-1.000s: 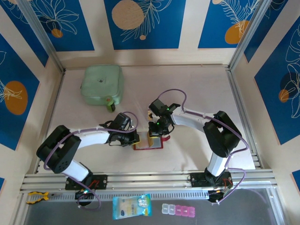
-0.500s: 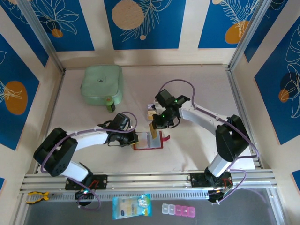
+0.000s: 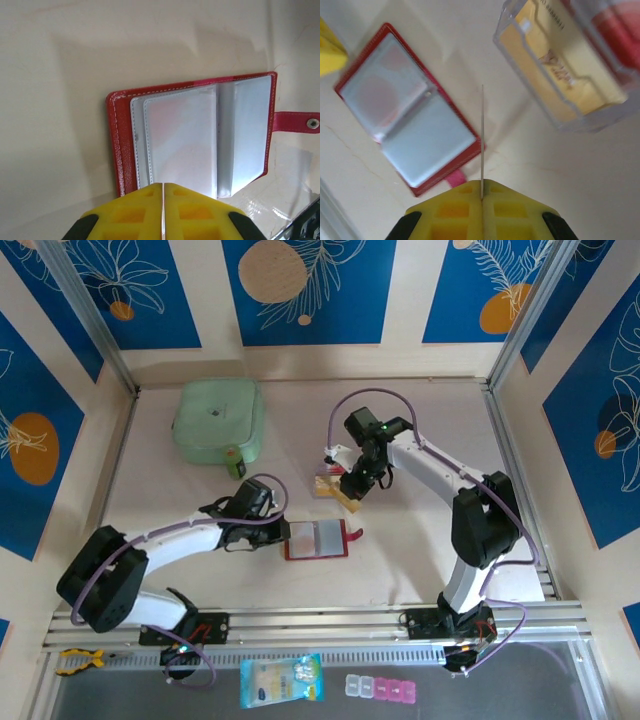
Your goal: Take the credit cards out of the card holder
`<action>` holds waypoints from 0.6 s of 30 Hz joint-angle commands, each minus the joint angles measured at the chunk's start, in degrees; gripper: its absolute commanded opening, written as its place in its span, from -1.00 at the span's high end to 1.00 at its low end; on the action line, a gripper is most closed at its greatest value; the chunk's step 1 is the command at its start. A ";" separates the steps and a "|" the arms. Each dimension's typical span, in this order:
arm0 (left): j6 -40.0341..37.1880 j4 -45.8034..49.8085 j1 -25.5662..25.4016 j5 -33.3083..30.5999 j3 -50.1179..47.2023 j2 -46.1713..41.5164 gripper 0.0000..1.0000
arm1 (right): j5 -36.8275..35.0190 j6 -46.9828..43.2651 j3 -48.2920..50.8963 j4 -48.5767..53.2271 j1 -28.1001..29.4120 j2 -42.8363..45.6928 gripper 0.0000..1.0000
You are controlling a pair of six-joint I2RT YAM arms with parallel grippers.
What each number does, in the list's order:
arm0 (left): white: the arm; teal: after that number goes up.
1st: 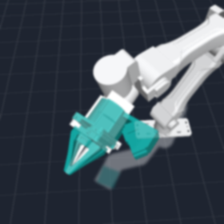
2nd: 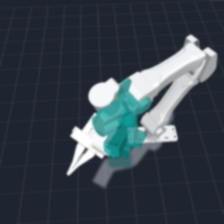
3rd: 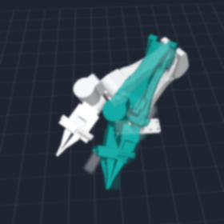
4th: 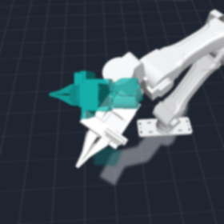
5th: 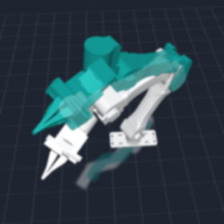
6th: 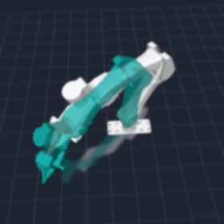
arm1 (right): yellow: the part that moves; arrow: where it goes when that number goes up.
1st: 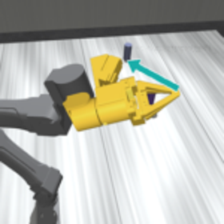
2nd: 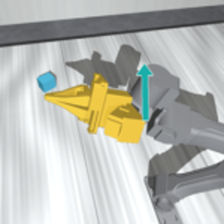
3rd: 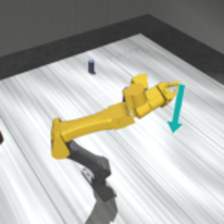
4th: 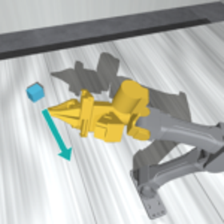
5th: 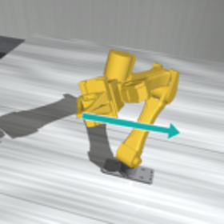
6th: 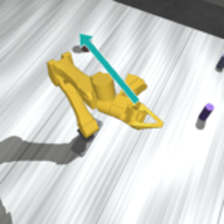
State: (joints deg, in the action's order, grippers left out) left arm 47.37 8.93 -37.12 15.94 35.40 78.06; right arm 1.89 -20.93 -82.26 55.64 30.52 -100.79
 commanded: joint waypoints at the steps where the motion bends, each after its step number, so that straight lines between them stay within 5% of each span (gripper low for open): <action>1: -1.66 1.68 0.87 -2.94 0.12 -2.56 0.77 | -4.48 -14.56 -2.64 2.31 0.67 -1.02 1.00; 18: -3.79 5.74 2.72 -10.05 -1.56 -12.11 0.60 | -3.43 -29.64 -20.80 8.44 -0.73 -12.31 1.00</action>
State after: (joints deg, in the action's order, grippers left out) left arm 44.47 12.53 -35.27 7.81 34.74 67.64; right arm -3.03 -46.83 -100.27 60.95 29.91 -111.00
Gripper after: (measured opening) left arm 0.195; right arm 0.048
